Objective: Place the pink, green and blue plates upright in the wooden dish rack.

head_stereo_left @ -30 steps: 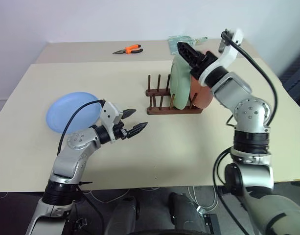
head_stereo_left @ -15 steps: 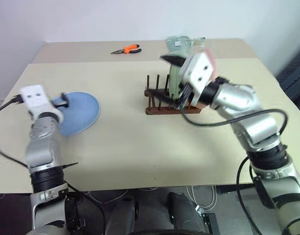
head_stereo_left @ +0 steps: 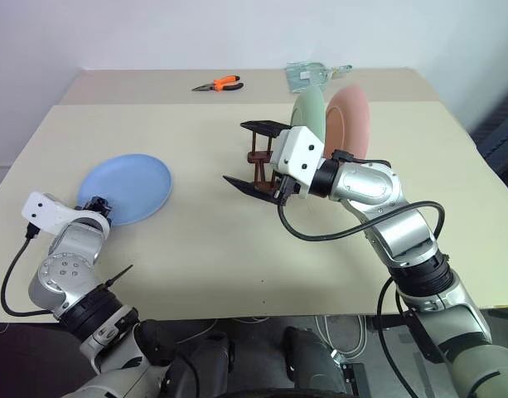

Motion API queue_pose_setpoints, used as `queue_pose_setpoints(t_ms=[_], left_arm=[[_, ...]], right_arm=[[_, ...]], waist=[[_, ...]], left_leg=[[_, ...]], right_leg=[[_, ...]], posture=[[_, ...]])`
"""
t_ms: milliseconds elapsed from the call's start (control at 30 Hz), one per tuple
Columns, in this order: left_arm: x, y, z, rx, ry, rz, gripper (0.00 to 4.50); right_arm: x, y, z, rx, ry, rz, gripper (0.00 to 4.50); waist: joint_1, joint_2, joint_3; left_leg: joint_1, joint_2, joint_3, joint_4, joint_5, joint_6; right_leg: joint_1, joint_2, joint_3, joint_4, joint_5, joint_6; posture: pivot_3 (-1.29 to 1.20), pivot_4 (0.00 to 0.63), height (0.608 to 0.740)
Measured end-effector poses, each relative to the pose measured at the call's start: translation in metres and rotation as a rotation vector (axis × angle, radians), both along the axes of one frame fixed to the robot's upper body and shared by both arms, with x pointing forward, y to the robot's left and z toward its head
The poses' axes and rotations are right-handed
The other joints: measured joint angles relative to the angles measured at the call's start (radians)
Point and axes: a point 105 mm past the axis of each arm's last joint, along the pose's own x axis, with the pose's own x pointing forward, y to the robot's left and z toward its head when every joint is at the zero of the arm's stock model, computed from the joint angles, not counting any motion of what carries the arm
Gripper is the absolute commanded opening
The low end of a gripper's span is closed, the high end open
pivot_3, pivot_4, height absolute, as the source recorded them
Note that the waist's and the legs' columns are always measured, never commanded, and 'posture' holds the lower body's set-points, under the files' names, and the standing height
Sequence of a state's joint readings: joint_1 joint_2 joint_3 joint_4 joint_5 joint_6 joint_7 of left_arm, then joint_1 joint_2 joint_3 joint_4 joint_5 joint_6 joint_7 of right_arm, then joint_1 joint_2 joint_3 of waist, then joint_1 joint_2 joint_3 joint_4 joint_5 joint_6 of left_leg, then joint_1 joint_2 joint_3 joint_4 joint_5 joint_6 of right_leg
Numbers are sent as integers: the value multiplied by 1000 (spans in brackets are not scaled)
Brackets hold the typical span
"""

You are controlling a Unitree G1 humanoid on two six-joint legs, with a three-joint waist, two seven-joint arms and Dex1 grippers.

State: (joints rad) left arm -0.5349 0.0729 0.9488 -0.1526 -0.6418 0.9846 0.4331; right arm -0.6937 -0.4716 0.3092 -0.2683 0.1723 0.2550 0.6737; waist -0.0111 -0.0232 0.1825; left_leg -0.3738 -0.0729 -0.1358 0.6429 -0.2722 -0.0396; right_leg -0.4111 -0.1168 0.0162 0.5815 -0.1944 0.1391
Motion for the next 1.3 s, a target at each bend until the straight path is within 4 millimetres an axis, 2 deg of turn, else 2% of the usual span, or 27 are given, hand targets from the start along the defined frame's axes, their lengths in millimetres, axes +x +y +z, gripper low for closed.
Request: queue_pose_setpoints(t_ms=[67, 100, 200, 367, 500, 600, 700, 867, 933, 967, 1067, 1167, 1233, 1300], left_arm=[[1, -1, 1, -3, -11, -12, 119], [4, -2, 7, 25, -32, -39, 48], [20, -19, 40, 171, -154, -171, 48], [38, -78, 105, 369, -411, -408, 48], [41, -130, 155, 491, -575, -573, 48], [34, -150, 173, 521, -652, -644, 48], [32, -153, 174, 523, -663, -672, 0], [28, -151, 174, 537, -657, -685, 0], [27, -148, 171, 519, -654, -684, 739], [27, -145, 170, 510, -653, -675, 1039], [25, -140, 173, 456, -694, -644, 2654], [23, -122, 189, 382, -779, -529, 4152], [21, -98, 205, 350, -842, -410, 4152], [19, -75, 212, 386, -852, -317, 4152]], right_arm=[[1, -1, -2, -5, 13, -5, 4500], [2, -2, -4, -9, 24, -9, 4500], [2, -3, -4, -12, 26, -16, 4500], [-1, -3, -3, -89, -95, -8, 4500], [-1, 12, -9, -224, -274, 17, 4500], [14, 17, -18, -321, -372, -21, 4500], [31, 17, -28, -379, -418, -71, 3626], [40, 21, -27, -392, -482, -102, 1141], [39, 23, -24, -378, -498, -104, 62], [38, 25, -24, -372, -504, -97, 0], [37, 27, -23, -363, -512, -95, 0], [33, 34, -19, -329, -513, -81, 0], [27, 40, -11, -271, -504, -66, 0], [22, 43, 3, -170, -474, -56, 0]], waist=[[1, -1, 0], [1, -1, 0], [3, -2, 1], [0, -2, 1], [-6, -2, 1], [-9, -2, 1], [-6, -2, 1], [-3, -2, 1], [-3, -2, 1], [-4, -2, 1], [-3, -2, 1], [-2, -3, 1], [-4, -3, 1], [-6, -3, 1]], left_leg=[[0, 0, 0, 0, 0, -1], [0, 0, 0, 0, 0, -1], [0, 0, 0, 0, 1, -1], [0, 0, 0, -1, 1, -1], [1, 0, 2, -2, 1, -2], [2, 0, 2, -5, 2, -3], [2, 0, 2, -10, 6, -9], [1, 0, 2, -11, 7, -11], [1, 0, 1, -11, 7, -10], [1, 0, 1, -11, 7, -10], [1, 0, 1, -11, 7, -10], [1, 0, 1, -11, 7, -11], [2, 0, 1, -11, 7, -11], [2, 1, 1, -12, 7, -12]], right_leg=[[0, 0, 0, 0, 0, 0], [0, 0, 0, 0, 0, 0], [0, 0, 0, 0, 0, 0], [0, 0, 0, -1, 0, 0], [0, 0, 1, -1, 0, 0], [-1, 0, 2, -1, 0, -1], [-3, 0, 2, -1, 0, -1], [-4, 0, 2, -1, 1, -1], [-4, 0, 2, -1, 1, -1], [-4, 1, 2, -1, 1, -2], [-4, 1, 2, -1, 1, -2], [-4, 1, 2, -1, 1, -2], [-4, 1, 2, -1, 1, -2], [-4, 2, 2, -1, 1, -2]], posture=[[0, 150, 740], [0, 150, 740], [0, 150, 740], [0, 150, 740], [0, 150, 740], [0, 150, 740], [0, 150, 740], [0, 150, 740], [0, 150, 740], [0, 150, 740], [0, 150, 740], [0, 150, 740], [0, 150, 740], [0, 150, 740]])
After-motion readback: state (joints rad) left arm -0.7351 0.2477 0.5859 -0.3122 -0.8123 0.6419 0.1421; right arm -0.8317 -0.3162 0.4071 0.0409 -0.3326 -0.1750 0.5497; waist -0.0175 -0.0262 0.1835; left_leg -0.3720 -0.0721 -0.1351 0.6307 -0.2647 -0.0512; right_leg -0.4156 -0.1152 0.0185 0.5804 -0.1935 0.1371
